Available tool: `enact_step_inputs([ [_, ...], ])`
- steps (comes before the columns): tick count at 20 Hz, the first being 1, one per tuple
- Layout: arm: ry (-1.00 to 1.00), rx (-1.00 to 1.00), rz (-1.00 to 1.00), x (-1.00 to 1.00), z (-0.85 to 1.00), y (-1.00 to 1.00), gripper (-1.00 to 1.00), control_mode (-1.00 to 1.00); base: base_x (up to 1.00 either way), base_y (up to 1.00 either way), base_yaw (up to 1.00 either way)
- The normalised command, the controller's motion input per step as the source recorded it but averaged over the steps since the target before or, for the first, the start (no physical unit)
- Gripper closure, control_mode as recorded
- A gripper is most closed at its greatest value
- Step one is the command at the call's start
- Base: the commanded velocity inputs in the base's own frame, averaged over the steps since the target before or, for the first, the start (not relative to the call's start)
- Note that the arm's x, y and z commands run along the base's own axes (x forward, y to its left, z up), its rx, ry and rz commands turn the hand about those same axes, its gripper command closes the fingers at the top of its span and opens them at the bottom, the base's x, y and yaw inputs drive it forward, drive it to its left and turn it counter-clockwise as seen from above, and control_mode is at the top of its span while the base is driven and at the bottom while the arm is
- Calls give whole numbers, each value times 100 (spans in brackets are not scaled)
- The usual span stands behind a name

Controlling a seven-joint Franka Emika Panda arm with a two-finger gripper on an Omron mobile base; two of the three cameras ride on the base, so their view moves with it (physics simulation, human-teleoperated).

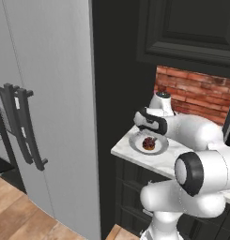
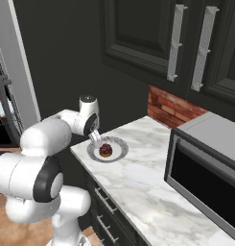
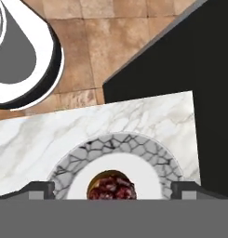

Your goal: Take the baked cake out of the oven and place it on the plate for cooling. Then close the oven door.

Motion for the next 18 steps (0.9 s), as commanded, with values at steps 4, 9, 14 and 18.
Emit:
enact_step_inputs([
  [4,-4,0,1,-84,100,0,-100,-100,0,0,0],
  [9,1,0,0,-84,100,5,-100,-100,0,0,0],
  [14,5,0,-12,-62,92,29,-100,-100,0,0,0],
  [18,6,0,-65,-31,25,44,-100,-100,0,0,0],
])
